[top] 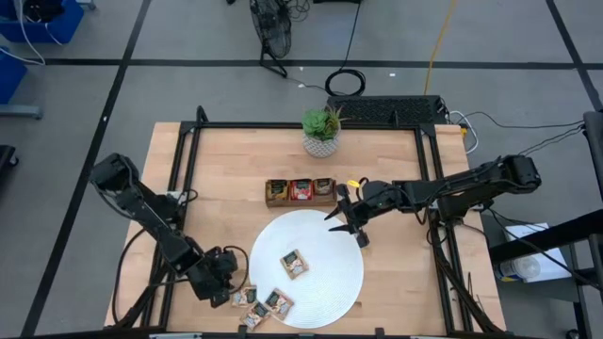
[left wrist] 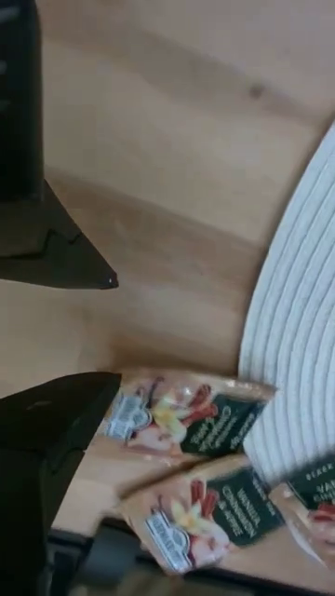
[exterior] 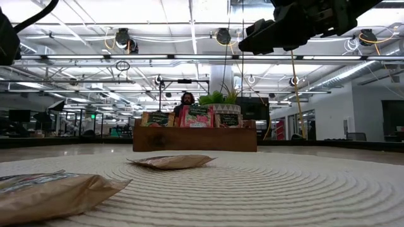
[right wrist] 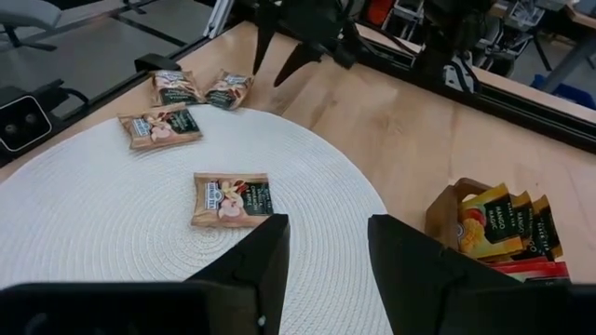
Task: Pick & Place Tea
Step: Put the vanilla tea bag into the wooden organizer
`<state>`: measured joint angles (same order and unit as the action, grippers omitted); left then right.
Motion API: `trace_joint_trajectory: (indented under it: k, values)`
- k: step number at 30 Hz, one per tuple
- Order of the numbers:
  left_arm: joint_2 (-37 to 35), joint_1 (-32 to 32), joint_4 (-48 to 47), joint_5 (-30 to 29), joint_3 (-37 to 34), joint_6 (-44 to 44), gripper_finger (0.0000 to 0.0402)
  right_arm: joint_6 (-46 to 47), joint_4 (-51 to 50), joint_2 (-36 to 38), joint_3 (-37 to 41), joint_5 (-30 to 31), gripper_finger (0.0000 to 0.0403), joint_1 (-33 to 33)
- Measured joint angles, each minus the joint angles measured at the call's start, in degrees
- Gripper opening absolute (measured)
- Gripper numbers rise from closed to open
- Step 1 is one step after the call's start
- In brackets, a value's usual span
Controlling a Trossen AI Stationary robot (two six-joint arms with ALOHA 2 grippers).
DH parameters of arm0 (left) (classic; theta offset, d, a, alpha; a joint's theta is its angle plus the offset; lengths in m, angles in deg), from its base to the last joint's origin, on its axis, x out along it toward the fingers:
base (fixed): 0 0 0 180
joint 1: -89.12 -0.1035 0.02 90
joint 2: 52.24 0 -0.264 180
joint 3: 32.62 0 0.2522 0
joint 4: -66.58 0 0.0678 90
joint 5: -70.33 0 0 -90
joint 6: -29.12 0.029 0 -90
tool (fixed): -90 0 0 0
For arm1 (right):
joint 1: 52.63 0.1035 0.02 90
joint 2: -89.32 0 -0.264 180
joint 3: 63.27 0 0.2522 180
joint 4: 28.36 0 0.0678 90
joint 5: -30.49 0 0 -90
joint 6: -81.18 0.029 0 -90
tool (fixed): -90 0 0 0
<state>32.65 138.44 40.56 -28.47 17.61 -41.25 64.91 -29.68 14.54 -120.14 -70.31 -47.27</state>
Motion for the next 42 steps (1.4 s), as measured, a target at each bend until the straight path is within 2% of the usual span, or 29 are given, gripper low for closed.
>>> trace_joint_trajectory:
  k: [9,19,38,42]
  values:
    - [2.7,0.0,6.6,2.9,0.0,-0.7,0.0157,-1.6,0.1,0.0,0.0,0.0,0.0136,0.0]
    - [2.9,0.0,8.0,3.2,0.0,-0.5,0.0156,-1.6,0.1,0.0,0.0,0.0,0.0135,0.0]
    - [2.9,-0.1,19.1,2.7,-6.4,-3.3,0.0156,-1.6,-0.7,0.0,0.0,0.0,0.013,0.0]
    - [2.9,-0.1,21.5,2.7,-7.5,-3.0,0.0133,-2.0,-0.7,0.0,0.0,0.1,0.013,0.0]
